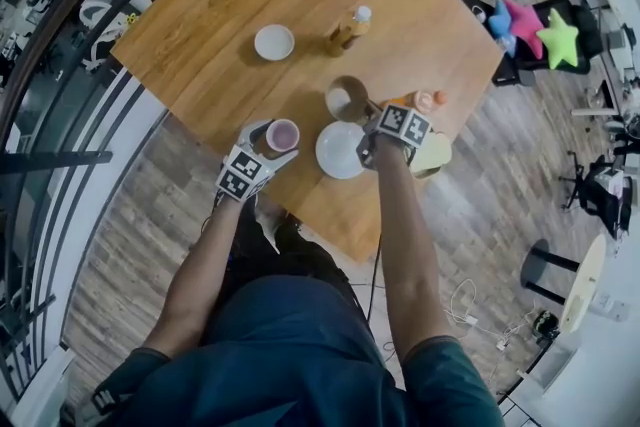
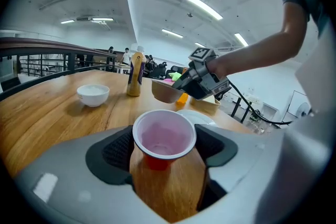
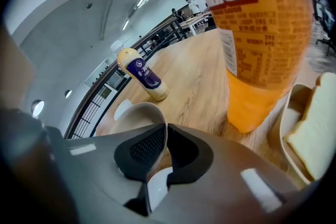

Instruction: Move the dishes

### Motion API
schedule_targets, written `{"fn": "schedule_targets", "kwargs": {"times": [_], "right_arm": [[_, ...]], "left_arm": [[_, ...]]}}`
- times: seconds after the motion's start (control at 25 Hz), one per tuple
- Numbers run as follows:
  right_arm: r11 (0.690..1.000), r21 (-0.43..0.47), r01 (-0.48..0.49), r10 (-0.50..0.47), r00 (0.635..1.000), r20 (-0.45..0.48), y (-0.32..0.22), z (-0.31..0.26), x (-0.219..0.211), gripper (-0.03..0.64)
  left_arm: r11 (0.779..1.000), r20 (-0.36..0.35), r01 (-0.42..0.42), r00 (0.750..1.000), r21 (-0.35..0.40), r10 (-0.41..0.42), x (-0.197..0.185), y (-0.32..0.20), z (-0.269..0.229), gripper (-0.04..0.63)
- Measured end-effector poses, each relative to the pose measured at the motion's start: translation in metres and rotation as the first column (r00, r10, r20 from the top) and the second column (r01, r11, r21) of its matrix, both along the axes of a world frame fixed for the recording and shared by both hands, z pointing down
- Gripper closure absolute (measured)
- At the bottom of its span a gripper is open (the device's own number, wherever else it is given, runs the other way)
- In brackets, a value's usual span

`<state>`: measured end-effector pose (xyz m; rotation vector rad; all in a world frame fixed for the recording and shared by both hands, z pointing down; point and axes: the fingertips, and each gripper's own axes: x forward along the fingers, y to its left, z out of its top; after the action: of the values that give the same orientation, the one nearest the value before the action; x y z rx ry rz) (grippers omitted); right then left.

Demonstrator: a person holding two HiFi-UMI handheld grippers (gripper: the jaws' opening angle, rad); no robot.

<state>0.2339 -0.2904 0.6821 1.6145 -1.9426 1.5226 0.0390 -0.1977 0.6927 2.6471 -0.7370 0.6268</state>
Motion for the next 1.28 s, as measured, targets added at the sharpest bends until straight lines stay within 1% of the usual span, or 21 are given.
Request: {"fn": "schedule_targets", "kwargs": {"times": [0.16,0.36,0.64,0.92,1.28], "right_arm": [[0.998,-0.018,-0.066,0.066,0.998,0.011,-0.009,0.007,0.006,0.589],[0.993,-0.028,-0.115,0.115,0.993,0.005,-0.016,0.013,0.010,0.589],[0.984,-0.033,-0.173,0.173,0.985,-0.003,-0.024,0.020,0.014,0.589],[0.978,-0.041,-0.207,0.206,0.978,-0.027,-0.032,0.025,0.021,0.589],[0.967,-0.049,-0.251,0.248,0.967,-0.053,-0.032,0.036,0.019,0.589]], "left_arm": [[1.000,-0.009,-0.014,1.000,0.002,0.014,0.005,0.002,-0.002,0.236],[0.999,-0.032,-0.020,0.999,0.035,0.021,0.008,-0.003,0.000,0.233],[0.999,-0.028,-0.045,0.999,-0.008,0.045,0.007,0.005,0.003,0.227],[0.998,-0.039,-0.058,0.998,-0.006,0.058,0.005,0.008,0.001,0.206],[0.997,-0.077,-0.069,0.995,0.019,0.070,-0.011,0.009,-0.013,0.206]]}}
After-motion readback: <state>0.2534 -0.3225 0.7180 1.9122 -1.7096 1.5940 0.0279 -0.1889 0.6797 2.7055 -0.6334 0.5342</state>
